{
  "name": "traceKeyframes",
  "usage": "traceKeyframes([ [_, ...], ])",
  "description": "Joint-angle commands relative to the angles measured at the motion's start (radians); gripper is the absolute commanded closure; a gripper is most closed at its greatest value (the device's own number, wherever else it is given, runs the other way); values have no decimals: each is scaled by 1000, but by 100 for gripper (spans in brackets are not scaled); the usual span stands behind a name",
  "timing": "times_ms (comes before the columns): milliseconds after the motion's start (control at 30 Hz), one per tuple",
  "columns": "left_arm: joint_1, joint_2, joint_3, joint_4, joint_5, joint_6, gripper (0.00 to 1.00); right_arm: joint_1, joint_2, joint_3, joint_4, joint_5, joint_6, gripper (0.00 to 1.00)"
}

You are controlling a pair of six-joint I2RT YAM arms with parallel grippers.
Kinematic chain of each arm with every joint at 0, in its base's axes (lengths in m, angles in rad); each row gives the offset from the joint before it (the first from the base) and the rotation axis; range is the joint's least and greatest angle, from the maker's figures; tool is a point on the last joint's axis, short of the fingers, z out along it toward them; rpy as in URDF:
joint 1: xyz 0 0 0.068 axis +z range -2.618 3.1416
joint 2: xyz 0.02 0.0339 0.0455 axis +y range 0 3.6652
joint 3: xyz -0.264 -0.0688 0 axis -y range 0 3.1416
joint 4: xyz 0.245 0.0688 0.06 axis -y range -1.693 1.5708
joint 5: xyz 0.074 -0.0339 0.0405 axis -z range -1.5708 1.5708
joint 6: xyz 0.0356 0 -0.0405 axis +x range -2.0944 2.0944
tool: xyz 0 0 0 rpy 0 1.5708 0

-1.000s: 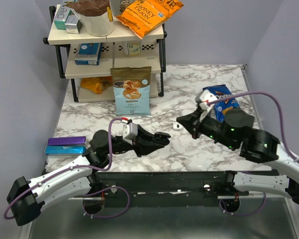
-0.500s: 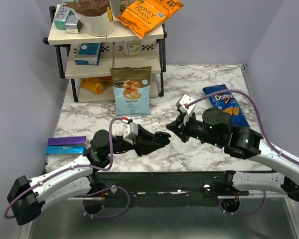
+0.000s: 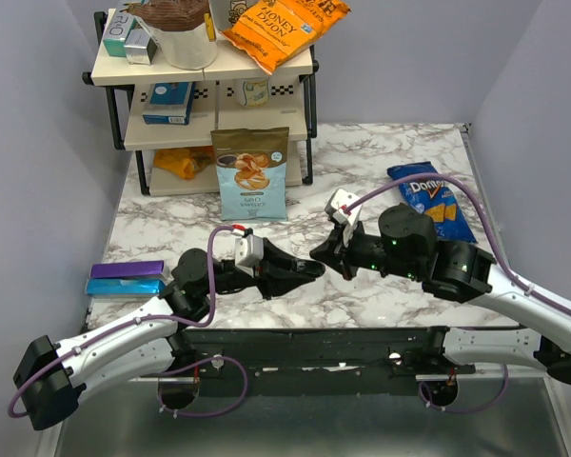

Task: Insert the wireless bluetooth earbuds into the charging case
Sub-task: Close the charging case, then place the charging case at the center of the board.

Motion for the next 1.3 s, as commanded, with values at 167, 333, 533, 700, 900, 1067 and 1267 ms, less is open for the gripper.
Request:
traceKeyframes([
  [167, -5, 20, 5, -14, -151, -41, 100, 0, -104, -86, 30, 401, 132, 84],
  [333, -5, 156, -75, 91, -336, -306, 100, -14, -228, -263, 133, 523, 218, 79],
  [533, -5, 394, -76, 81, -479, -535, 100, -14, -294, -384, 140, 546, 287, 75],
  [700, -5, 569, -55, 139, -485, -538, 100, -14, -346, -462, 140, 549, 319, 75],
  [900, 5, 704, -14, 147, -524, -558, 100, -14, -387, -505, 136, 528, 333, 74],
  [1067, 32, 808, 6, 155, -519, -593, 100, -14, -410, -527, 131, 520, 336, 74],
  [1267, 67, 906, 46, 162, -492, -612, 100, -15, -404, -530, 131, 520, 330, 74],
])
